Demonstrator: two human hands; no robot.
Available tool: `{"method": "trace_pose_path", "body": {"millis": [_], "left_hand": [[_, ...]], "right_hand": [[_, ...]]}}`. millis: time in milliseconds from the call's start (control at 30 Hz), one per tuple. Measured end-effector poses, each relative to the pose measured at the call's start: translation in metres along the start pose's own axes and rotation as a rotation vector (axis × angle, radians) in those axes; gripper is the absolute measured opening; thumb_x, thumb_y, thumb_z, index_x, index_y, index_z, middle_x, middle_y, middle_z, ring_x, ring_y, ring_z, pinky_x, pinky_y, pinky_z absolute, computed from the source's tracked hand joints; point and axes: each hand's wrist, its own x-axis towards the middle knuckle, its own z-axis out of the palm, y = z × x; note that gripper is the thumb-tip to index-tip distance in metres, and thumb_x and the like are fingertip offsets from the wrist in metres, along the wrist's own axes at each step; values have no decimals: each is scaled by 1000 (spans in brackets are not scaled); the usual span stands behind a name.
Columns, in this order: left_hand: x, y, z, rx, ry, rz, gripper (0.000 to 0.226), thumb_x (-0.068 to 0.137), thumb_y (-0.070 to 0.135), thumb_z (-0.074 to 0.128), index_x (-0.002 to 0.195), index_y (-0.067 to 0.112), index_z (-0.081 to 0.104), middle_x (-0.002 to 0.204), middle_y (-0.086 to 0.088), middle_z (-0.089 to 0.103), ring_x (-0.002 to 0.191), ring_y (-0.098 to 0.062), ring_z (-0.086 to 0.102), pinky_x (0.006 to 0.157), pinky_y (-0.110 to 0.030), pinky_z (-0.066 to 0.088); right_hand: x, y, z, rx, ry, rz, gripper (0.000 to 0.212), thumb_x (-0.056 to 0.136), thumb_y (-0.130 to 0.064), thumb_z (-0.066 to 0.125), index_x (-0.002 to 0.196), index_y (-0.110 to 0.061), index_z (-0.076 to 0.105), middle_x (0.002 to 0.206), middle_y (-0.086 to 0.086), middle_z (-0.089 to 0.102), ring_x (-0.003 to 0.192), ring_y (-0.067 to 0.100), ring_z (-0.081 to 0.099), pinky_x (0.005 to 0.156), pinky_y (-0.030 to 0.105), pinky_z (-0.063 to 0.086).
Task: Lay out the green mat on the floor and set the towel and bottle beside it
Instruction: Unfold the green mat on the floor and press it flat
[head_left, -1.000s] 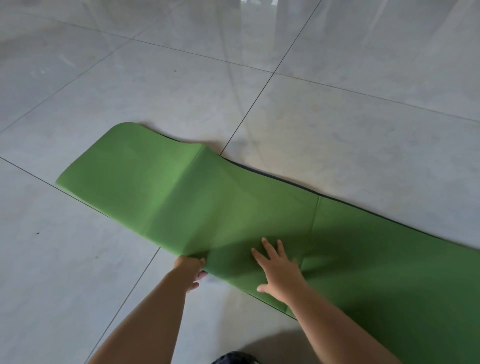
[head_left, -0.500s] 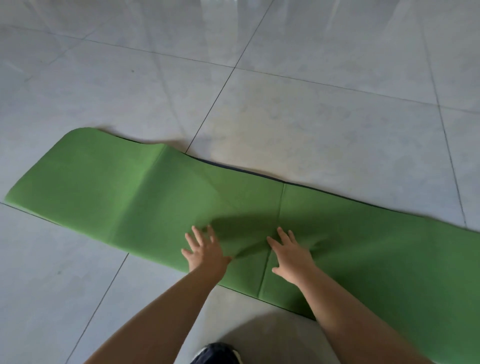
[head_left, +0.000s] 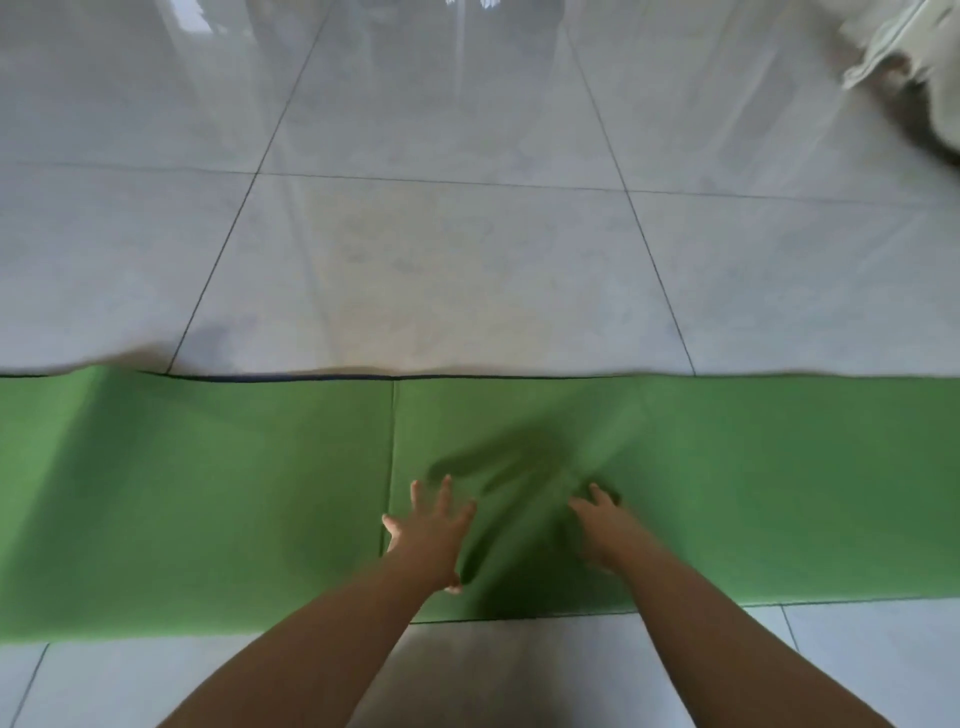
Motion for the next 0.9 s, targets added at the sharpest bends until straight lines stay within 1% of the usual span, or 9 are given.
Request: {"method": "trace_pose_path", "body": {"millis": [67,167,300,367,467,567,633,767,900], "left_hand": [[3,4,-4,40,-1,10,105,75,43,72,149,31,-2,156,-9,-19,140,-46,-10,104,-71,19],[9,15,-8,81,9,43,106,75,45,72,149,30,-3,156,-9,-19,141,-46,-9,104,-71,19],[19,30,-13,37,31,70,107,75,47,71,150,29,-4,157,-7,-18,142,-44,-9,105,-69,19],[22,28,-15,6,40,63,109,74,48,71,150,27,-5,157,-5,-19,142,-42,-10,105,-70,19],[24,10,-13,-39,32,17,113,72,50,72,149,26,-7,155,-3,-23,141,-42,-13,103,-70,19],[22,-17,-13,-118,33,-57,117,70,50,73,149,27,-9,155,-1,-24,141,-42,-15,103,-71,18],[22,-36,-20,-136,32,-90,116,71,47,74,149,28,-9,156,0,-22,141,-41,-13,103,-71,18],[27,-72,-43,-203,10,-195,114,73,38,76,150,27,-8,157,2,-19,142,-43,-12,102,-71,19],[30,-88,-36,-272,-8,-200,115,73,30,76,149,29,-11,154,6,-27,139,-44,-18,100,-70,25]], "right_hand": [[-5,18,1,2,-5,42,65,91,-15,55,147,-18,23,159,7,-3,142,39,14,111,52,30],[-10,32,1,29,2,84,73,88,-21,61,148,-19,19,158,9,-3,143,38,12,111,52,30],[-10,27,-4,35,21,46,82,85,-28,66,149,-22,15,158,10,-4,143,38,9,112,53,28],[-7,14,-7,38,32,-4,82,85,-28,66,149,-22,16,158,10,-3,144,38,8,112,54,27],[-1,-13,-9,66,41,-82,83,85,-31,66,149,-24,13,159,6,-2,145,34,4,113,53,25],[4,-44,-10,52,50,-167,83,84,-31,66,149,-24,14,159,4,0,145,31,9,112,51,28],[8,-64,-11,17,65,-220,80,84,-30,65,148,-23,17,158,5,2,144,32,11,111,51,31],[23,-99,-20,-47,84,-261,79,85,-29,65,148,-24,17,159,4,-1,145,33,4,111,53,29],[42,-125,-36,-73,97,-277,80,85,-28,65,148,-24,15,159,3,-5,145,34,2,112,54,27]]}}
